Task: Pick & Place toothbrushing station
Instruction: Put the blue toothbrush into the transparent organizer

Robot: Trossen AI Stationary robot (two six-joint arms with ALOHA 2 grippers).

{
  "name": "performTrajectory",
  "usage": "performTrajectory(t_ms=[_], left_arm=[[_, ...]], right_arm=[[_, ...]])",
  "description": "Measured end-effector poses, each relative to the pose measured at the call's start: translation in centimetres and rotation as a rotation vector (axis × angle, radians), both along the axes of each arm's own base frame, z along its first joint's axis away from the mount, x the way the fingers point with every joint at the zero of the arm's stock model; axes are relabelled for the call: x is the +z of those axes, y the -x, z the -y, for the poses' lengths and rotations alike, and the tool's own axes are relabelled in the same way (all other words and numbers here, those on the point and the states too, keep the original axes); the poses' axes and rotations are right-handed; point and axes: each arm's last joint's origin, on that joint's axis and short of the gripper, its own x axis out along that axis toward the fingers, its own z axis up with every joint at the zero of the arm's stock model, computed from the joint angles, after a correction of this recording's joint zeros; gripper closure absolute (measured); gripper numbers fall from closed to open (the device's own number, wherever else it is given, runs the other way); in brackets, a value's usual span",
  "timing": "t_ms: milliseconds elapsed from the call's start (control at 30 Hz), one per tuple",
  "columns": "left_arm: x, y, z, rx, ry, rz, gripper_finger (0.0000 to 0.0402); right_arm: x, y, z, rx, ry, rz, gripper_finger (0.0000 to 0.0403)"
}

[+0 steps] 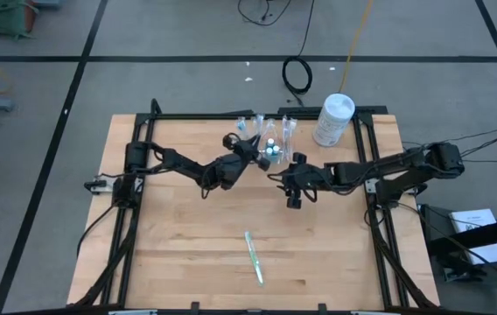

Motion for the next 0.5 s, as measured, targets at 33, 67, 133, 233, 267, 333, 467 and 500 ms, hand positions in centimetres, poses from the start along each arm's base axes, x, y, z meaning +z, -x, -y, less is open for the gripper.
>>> performTrajectory(t_ms=[33, 67, 133, 233, 267, 333, 467, 500], left_arm=[[-0.1, 0.0, 0.0, -0.001, 0.002, -0.013, 0.0366], [-0.2, 0.0, 0.0, 0.003, 0.004, -0.030, 0.0366], [-0.6, 0.0, 0.0, 0.006, 0.010, -0.067, 0.0366], [-0.6, 0.0, 0.0, 0.010, 0.014, -0.070, 0.0366], [-0.6, 0.0, 0.0, 0.010, 0.016, -0.066, 0.0366], [-0.7, 0.0, 0.1, 0.001, 0.017, -0.067, 0.0366], [-1.0, 0.0, 0.6, -0.014, 0.027, -0.099, 0.0366], [-1.2, 0.0, 0.7, -0.016, 0.035, -0.111, 0.0366]], right_arm=[[0.0, 0.0, 0.2, -0.002, 0.007, -0.002, 0.0218], [0.0, 0.0, 0.4, -0.004, 0.013, -0.004, 0.0218], [0.0, 0.0, 0.7, -0.012, 0.016, -0.005, 0.0218], [0.0, 0.1, 1.1, -0.027, 0.016, -0.006, 0.0218], [0.0, 0.1, 1.2, -0.030, 0.016, -0.006, 0.0218], [0.0, 0.1, 1.3, -0.035, 0.016, -0.006, 0.0218], [0.0, 0.1, 1.3, -0.036, 0.015, -0.005, 0.0218], [0.0, 0.1, 1.3, -0.036, 0.015, -0.006, 0.0218]])
